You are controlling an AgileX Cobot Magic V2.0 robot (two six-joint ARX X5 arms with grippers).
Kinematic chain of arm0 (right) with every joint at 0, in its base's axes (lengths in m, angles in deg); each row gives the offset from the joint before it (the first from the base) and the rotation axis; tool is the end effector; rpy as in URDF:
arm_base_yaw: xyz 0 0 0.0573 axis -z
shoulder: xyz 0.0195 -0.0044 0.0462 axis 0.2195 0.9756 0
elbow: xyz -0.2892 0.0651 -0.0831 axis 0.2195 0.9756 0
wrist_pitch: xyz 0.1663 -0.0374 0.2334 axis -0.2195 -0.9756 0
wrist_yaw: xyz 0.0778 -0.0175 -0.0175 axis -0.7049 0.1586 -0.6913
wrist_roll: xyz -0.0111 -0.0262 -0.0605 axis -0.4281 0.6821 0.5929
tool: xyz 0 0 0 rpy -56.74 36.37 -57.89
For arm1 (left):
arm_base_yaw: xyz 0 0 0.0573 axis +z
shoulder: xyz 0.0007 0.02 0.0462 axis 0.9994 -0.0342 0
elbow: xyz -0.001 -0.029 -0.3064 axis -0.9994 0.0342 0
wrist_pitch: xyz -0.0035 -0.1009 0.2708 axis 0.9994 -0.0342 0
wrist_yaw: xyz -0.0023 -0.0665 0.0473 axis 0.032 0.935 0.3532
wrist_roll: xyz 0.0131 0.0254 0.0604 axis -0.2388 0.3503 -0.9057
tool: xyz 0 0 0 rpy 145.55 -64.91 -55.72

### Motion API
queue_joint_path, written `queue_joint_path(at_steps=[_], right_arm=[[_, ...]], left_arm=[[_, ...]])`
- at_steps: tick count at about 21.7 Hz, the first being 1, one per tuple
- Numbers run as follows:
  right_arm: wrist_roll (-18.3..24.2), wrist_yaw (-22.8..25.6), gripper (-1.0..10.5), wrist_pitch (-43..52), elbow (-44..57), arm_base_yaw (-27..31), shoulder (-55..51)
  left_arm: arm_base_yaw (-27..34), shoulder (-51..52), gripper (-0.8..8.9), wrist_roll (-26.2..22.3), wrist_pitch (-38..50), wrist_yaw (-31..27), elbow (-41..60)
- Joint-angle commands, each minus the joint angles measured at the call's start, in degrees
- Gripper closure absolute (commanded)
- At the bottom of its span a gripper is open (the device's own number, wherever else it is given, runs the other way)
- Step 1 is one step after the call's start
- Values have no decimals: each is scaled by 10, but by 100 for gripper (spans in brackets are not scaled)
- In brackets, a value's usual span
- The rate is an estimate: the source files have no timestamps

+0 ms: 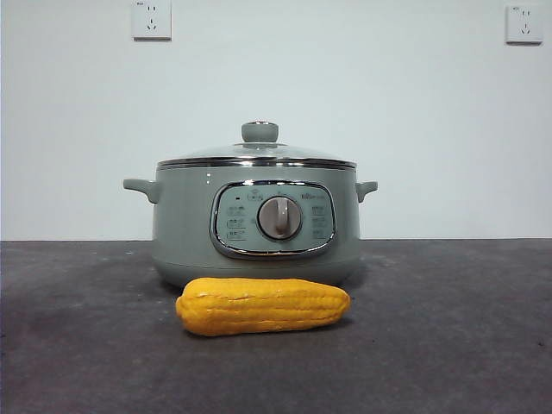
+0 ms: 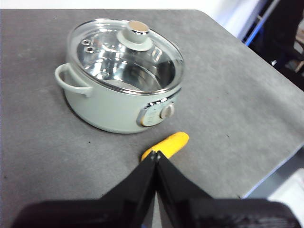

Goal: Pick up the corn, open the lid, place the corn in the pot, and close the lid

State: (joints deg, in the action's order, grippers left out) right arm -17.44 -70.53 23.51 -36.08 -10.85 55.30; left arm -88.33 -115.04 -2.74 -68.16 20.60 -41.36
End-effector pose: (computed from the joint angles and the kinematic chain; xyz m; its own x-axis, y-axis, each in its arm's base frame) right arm 0.1016 0.0254 0.3923 0.6222 0.5637 -0.5433 -0.5013 0.8199 0.2766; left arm 0.0783 -0.0284 0.3767 0.6971 -0.5788 -0.4231 0.5130 0.8150 -0.2696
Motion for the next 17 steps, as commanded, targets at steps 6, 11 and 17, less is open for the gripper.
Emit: queue_joint_path(at_steps=[6,11,17], right_arm=[[38,-10,944,-33,-28,-31,15],[37,-24,617,-27,-28,-33,15],[37,-58,380,-25,-29,-65,36]], left_arm=[[-22,-34,815,-28,-6,35,-20],[-23,-42,263,-15,5,44,-24],[-28,-50,185,-9,16,67,-46]])
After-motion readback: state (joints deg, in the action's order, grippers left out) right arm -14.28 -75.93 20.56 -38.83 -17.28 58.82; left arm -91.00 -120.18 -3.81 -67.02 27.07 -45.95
